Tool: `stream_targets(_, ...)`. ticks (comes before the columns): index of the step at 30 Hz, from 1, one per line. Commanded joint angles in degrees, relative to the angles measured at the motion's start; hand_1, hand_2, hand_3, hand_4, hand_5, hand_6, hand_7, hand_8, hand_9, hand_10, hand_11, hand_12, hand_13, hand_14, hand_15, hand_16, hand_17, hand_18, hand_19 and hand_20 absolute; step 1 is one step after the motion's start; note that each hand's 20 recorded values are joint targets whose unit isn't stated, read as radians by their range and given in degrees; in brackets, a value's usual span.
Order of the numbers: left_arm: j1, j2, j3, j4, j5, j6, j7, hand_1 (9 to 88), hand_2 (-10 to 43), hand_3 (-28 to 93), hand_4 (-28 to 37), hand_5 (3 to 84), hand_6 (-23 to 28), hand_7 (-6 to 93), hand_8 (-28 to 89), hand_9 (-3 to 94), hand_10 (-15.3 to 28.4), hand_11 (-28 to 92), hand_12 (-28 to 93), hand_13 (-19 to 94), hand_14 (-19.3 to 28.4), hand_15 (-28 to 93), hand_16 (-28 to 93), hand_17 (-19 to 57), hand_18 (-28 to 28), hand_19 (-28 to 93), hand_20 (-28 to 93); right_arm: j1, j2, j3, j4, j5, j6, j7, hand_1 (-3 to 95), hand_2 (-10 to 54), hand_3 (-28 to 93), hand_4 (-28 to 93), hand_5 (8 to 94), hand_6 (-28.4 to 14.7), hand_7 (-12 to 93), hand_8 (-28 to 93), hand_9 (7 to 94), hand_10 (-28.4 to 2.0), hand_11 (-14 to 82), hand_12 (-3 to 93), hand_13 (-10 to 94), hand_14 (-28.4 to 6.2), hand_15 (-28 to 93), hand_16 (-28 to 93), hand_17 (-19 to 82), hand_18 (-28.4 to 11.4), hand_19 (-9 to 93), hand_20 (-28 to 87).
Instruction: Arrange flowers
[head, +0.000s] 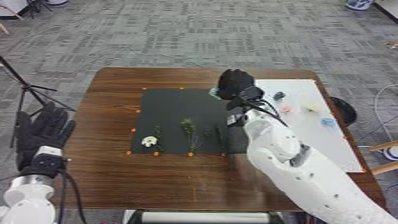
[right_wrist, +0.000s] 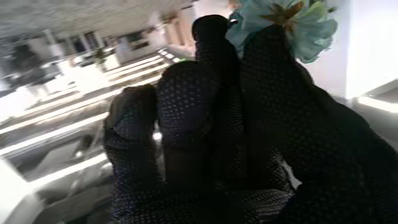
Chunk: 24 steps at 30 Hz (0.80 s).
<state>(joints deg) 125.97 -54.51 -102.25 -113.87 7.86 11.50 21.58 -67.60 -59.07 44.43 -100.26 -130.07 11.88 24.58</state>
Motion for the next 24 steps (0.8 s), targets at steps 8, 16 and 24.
stream_targets(8, -2.6, 0.56, 2.01, 0.83, 0.46, 0.89, -0.44, 27.7, 22.4, 52, -28.3, 38.2, 6.5, 9.7, -9, 28.2, 12.2, 15, 8, 18, 7.7, 13, -5, -5.4, 9.2, 21, 11, 7.8, -13.3, -8.9, 9.8, -1.5, -3.3, -6.2, 57.1, -9.5, 73, -28, 75.8, -0.5, 35, 5, 81.9, -7.7, 8.4, 36.7, 68, -7.8, 63, 44, 39, -22.6, 86, 42)
stream_targets(16, -3.0, 1.21, 2.37, 0.96, 0.72, 0.71, -0.06, 26.4, 22.4, 54, -28.3, 38.5, 6.7, 9.8, -9, 28.3, 12.3, 15, 8, 18, 7.7, 13, -5, -5.4, 9.2, 22, 11, 10.9, -17.2, -14.0, 17.4, -4.4, -0.8, -5.4, 56.8, -9.5, 73, -28, 75.7, 0.3, 36, 3, 82.5, -7.7, 8.7, 36.6, 69, -7.9, 63, 43, 40, -22.6, 86, 42)
stream_targets(24, -3.2, 1.18, 2.70, 0.64, 0.82, 0.50, 0.02, 25.5, 22.4, 56, -28.3, 38.6, 6.7, 9.7, -9, 28.5, 12.2, 15, 8, 18, 7.7, 14, -5, -5.5, 9.3, 22, 11, 13.2, -17.9, -18.5, 19.5, -6.7, 3.5, -2.2, 56.6, -9.5, 74, -28, 75.4, 0.5, 38, 3, 82.5, -7.6, 8.6, 36.5, 69, -7.7, 62, 43, 40, -22.6, 86, 42)
